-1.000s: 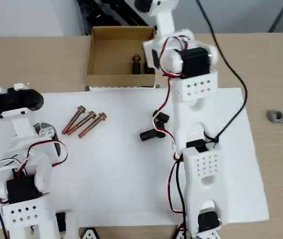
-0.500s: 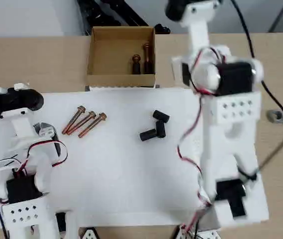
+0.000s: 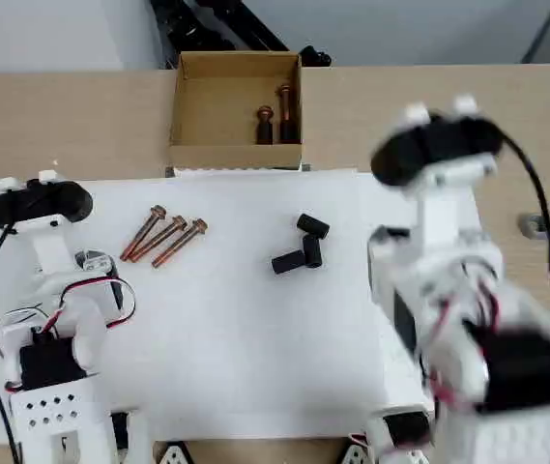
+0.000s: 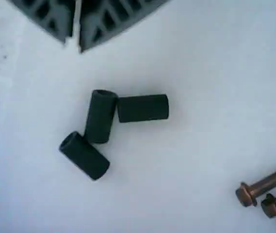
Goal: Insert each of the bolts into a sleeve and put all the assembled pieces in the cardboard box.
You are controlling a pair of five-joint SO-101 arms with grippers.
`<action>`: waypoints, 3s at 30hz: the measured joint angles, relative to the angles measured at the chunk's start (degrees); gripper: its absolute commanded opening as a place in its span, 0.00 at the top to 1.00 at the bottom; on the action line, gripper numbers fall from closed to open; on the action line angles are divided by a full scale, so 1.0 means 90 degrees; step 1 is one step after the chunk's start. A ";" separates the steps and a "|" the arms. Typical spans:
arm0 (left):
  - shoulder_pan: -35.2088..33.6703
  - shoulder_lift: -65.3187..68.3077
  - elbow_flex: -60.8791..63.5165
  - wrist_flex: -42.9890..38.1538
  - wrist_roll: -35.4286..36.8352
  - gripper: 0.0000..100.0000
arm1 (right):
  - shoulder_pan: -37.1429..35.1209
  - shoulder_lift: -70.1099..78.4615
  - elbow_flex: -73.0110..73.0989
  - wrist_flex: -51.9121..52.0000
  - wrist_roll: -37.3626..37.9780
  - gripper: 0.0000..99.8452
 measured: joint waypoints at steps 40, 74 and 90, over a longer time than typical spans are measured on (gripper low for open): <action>0.0000 0.0000 0.0225 -0.0029 0.0088 0.90 | 0.0029 -0.5148 0.2725 -0.0195 -0.0215 1.00; 0.0791 0.9944 -0.7678 0.1455 -0.2100 0.85 | 0.0694 -0.5138 0.5919 -0.2540 0.1250 1.00; 0.0664 1.0022 -0.7736 0.2168 -0.2520 0.86 | 0.0694 -0.5138 0.5919 -0.2540 0.1250 1.00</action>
